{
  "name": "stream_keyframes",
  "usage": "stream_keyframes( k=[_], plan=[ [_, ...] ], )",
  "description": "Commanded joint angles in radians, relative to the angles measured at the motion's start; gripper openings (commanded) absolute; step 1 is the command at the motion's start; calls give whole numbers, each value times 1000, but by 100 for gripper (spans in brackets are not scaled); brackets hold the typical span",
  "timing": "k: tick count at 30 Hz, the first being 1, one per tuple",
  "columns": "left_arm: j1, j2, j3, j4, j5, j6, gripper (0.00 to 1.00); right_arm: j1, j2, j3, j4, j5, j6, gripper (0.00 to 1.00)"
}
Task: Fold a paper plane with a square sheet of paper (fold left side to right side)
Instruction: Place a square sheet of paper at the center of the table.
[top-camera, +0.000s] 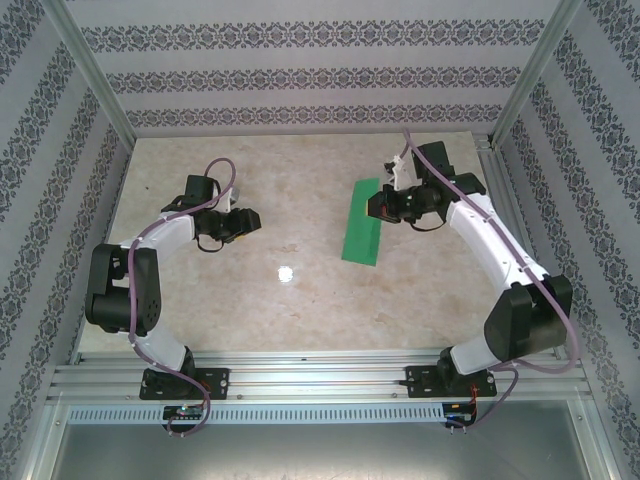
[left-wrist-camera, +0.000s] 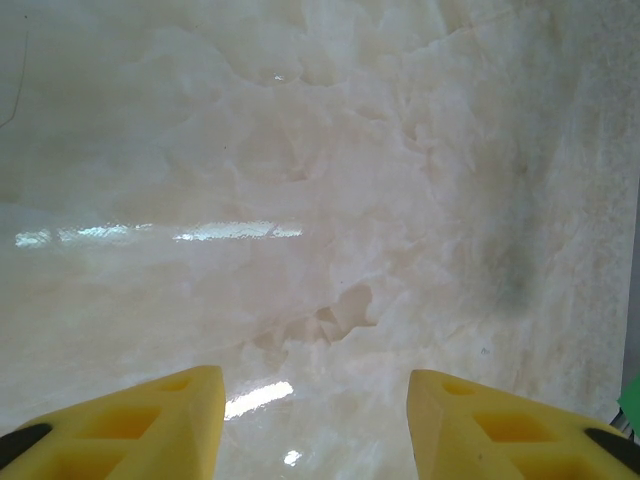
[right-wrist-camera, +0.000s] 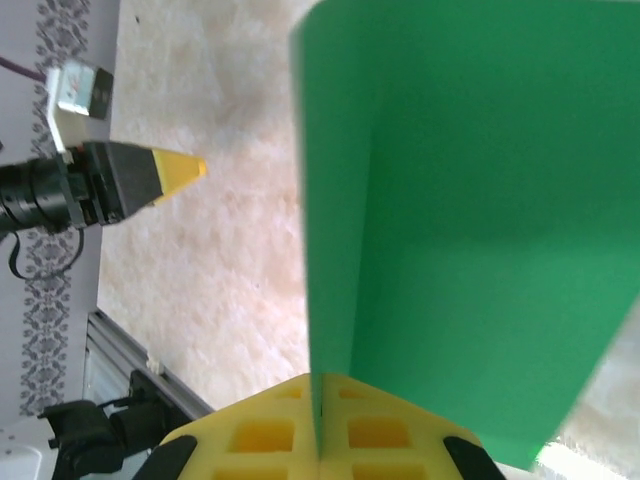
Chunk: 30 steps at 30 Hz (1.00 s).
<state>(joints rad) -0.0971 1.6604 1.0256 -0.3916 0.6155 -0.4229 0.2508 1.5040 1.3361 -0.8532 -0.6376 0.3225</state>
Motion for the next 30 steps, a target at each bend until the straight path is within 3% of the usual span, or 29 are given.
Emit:
stream_keyframes(
  k=[1, 9, 16, 18, 22, 25, 27, 30],
  plan=[
    [12, -17, 13, -20, 14, 23, 52, 30, 92, -1, -23, -37, -34, 0],
    [13, -22, 2, -35, 18, 35, 51, 182, 389, 154, 38, -86, -71, 0],
    [13, -27, -10, -32, 18, 35, 51, 193, 508, 218, 66, -109, -67, 0],
    [13, -25, -8, -30, 22, 35, 51, 189, 523, 221, 51, -99, -76, 7],
    [7, -26, -9, -26, 41, 35, 51, 170, 461, 197, 50, -31, -75, 39],
    [-15, -31, -3, -17, 64, 32, 51, 131, 353, 176, 26, 64, -69, 55],
    [-38, -33, 4, -5, 74, 20, 50, 107, 277, 158, 0, 131, -70, 60],
    [-90, -26, 6, 54, 119, -28, 47, 92, 170, 93, 8, 140, -58, 59]
  ],
)
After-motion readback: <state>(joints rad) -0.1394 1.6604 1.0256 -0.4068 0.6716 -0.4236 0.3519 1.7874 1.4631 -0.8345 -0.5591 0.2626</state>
